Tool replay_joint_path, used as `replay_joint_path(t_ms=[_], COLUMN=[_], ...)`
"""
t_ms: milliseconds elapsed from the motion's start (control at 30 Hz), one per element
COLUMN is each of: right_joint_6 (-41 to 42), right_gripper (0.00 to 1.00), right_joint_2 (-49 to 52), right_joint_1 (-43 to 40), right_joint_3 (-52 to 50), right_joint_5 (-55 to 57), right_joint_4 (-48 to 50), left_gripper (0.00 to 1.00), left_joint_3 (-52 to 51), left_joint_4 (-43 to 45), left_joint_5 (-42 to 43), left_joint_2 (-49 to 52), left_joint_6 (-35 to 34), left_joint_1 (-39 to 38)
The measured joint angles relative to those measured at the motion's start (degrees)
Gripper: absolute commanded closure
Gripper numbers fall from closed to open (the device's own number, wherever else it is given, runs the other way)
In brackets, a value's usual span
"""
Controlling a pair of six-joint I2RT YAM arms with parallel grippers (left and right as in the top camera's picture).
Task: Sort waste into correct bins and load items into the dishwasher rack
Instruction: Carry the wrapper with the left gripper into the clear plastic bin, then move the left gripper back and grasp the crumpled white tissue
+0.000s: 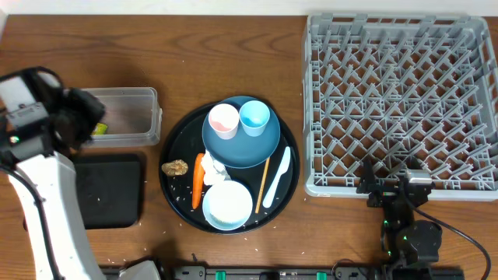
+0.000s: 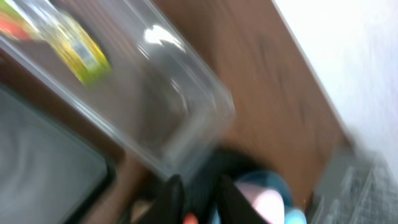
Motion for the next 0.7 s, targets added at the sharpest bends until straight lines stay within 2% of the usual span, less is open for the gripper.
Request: replay_joint_path(t_ms=[167, 267, 467, 667, 700], right_joint_6=[0.0, 0.0, 0.0, 0.0, 0.0], right_gripper=[0.01, 0.01, 0.01, 0.01, 0.01], right_joint_2=[0.0, 0.0, 0.0, 0.0, 0.0], right_joint_1=[0.0, 0.0, 0.0, 0.0, 0.0], right_joint_3=[0.0, 0.0, 0.0, 0.0, 0.0], right_joint_5=[0.0, 0.0, 0.0, 0.0, 0.0], right_joint_4=[0.0, 0.0, 0.0, 0.0, 0.0], left_gripper=[0.85, 0.85, 0.84, 0.83, 0.76], left_joint_3=[0.0, -0.3, -4.3, -8.6, -9.4], left_joint_4=[-11.6, -15.7, -17.9, -16.9, -16.2], left_joint_5=[2.6, 3.1, 2.0, -4.4, -5.3], left_joint_2=[-2.2, -2.1, -2.1, -1.8, -1.7], left_joint_6=[3.5, 5.9, 8.5, 6.6, 6.1], left_joint_1=[-8.9, -14.3, -25.5, -34.5, -35.8])
